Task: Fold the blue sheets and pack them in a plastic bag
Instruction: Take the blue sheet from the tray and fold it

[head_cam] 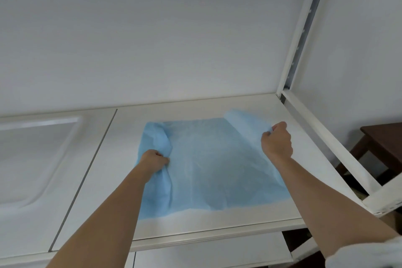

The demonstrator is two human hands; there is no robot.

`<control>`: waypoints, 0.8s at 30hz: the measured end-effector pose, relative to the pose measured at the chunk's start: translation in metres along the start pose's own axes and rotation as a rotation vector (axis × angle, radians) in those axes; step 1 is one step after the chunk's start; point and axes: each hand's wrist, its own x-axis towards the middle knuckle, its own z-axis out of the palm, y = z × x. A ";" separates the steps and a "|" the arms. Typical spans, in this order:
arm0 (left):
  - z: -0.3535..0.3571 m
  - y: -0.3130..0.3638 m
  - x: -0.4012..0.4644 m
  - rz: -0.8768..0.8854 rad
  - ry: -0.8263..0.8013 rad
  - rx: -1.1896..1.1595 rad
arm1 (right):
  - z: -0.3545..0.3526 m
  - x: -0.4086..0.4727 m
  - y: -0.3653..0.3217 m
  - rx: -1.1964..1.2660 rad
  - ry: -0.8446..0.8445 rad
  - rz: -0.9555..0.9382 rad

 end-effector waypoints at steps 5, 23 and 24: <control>0.000 0.001 -0.001 0.000 -0.001 -0.002 | -0.005 0.005 0.008 0.023 0.023 0.007; -0.005 0.016 -0.011 0.119 0.057 0.169 | -0.039 0.020 0.026 -0.307 -0.346 -0.157; -0.005 0.018 -0.013 0.126 0.071 0.192 | -0.039 0.019 0.026 -0.361 -0.326 -0.161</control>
